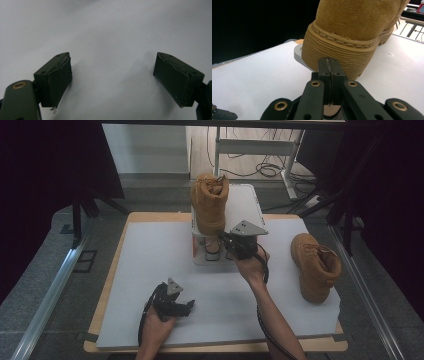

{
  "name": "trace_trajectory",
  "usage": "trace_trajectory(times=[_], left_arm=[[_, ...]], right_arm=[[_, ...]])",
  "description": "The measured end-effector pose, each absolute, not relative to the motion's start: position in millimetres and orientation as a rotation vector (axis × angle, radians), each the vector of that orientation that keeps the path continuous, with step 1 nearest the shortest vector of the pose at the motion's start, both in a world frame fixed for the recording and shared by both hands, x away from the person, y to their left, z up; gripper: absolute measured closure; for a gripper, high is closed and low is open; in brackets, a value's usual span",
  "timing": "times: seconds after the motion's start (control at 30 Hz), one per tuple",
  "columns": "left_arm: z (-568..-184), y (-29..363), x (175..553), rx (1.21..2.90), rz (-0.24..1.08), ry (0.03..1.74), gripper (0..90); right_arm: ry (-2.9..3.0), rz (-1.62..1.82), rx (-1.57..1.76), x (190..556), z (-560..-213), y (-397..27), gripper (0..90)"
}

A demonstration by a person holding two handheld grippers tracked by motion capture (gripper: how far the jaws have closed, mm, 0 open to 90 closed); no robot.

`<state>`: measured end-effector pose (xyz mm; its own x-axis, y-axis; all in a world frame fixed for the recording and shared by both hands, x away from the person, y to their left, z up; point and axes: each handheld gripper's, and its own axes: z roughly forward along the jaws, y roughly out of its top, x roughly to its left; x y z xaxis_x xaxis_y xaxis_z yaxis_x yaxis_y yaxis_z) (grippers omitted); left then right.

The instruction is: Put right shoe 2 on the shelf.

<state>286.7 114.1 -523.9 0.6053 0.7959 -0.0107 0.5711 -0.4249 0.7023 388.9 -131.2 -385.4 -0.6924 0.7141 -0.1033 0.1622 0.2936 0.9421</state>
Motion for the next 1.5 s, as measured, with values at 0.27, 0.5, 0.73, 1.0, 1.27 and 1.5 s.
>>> trace_trajectory(times=[0.27, 0.5, 0.73, 1.0, 1.27, 1.5], left_arm=[[-523.9, 114.1, 286.7, 2.153, 0.428, 1.073, 15.0], [-523.9, 114.1, 286.7, 2.153, 0.427, 1.073, 15.0], [-524.0, 113.9, 286.6, 2.15, 0.427, 1.074, 15.0], [-524.2, 113.8, 286.6, 2.147, 0.428, 1.076, 15.0], [-524.2, 113.8, 286.6, 2.147, 0.428, 1.076, 15.0], [-524.1, 113.9, 286.7, 2.149, 0.428, 1.075, 15.0]], right_arm=[[2.052, 1.388, 0.776, 393.7, -386.1, -122.8, 90.0], [2.053, 1.381, 0.786, 394.2, -386.6, -120.6, 87.8], [2.049, 1.385, 0.783, 389.0, -387.0, -119.4, 74.6], [2.053, 1.397, 0.765, 382.2, -388.2, -121.7, 56.9], [2.046, 1.418, 0.767, 374.9, -387.3, -127.8, 40.8], [2.04, 1.445, 0.796, 368.7, -387.6, -136.7, 32.5]])
